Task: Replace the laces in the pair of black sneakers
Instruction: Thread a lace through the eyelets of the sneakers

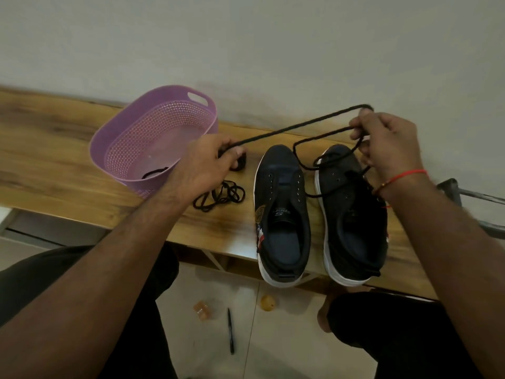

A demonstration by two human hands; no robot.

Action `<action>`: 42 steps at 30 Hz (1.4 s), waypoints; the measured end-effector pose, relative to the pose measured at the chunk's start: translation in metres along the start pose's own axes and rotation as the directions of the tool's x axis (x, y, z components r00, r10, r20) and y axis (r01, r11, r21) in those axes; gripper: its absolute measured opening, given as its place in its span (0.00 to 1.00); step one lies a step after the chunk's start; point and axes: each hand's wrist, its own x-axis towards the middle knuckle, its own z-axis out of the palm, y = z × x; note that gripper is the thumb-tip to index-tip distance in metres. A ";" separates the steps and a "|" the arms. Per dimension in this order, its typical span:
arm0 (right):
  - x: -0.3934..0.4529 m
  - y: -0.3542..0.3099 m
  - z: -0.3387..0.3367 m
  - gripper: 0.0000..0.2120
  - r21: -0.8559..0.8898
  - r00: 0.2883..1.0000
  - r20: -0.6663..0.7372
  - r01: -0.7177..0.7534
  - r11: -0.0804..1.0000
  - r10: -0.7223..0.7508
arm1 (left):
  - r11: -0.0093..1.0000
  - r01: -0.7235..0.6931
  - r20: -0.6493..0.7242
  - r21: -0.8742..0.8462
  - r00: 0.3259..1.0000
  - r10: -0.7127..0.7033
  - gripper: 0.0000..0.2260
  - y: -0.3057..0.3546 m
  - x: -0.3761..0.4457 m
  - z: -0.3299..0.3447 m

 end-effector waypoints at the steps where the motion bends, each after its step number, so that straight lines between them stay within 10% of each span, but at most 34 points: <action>1: 0.002 0.000 -0.002 0.13 0.049 0.999 -0.031 -0.036 0.998 0.037 | 0.999 0.039 -0.002 -0.013 0.999 -0.039 0.09 -0.003 0.001 0.000; 6: 0.007 0.002 0.001 0.16 0.030 0.984 0.124 -0.134 0.991 0.130 | 0.988 0.155 0.036 0.003 0.987 -0.155 0.13 -0.004 -0.001 0.001; 10: -0.005 0.011 0.013 0.32 -0.579 0.971 0.225 0.201 0.790 -0.082 | 0.906 0.308 0.210 -0.290 0.944 -0.254 0.10 0.010 -0.004 0.013; 18: -0.036 0.011 0.039 0.16 -0.342 0.647 0.734 0.615 0.711 -0.207 | 0.946 0.039 0.217 -0.323 0.976 0.034 0.12 0.016 -0.011 0.023; 25: -0.028 0.012 0.036 0.11 -0.312 0.888 0.433 0.309 0.898 -0.155 | 0.985 -0.025 0.086 -0.172 0.995 0.041 0.06 0.012 -0.010 0.027; 30: -0.041 0.004 0.037 0.23 -0.301 0.821 0.540 -0.018 0.953 0.187 | 0.976 -0.133 0.106 -0.171 0.983 0.153 0.10 0.017 -0.014 0.035; 38: -0.023 0.016 0.040 0.10 0.134 0.934 0.331 -0.188 0.973 0.134 | 0.978 -0.023 0.038 -0.207 0.999 0.031 0.05 0.015 -0.012 0.031; 42: -0.021 0.023 0.039 0.17 -0.186 0.942 0.307 -0.077 0.980 0.133 | 0.977 -0.009 -0.004 -0.213 1.000 0.008 0.04 0.015 -0.012 0.034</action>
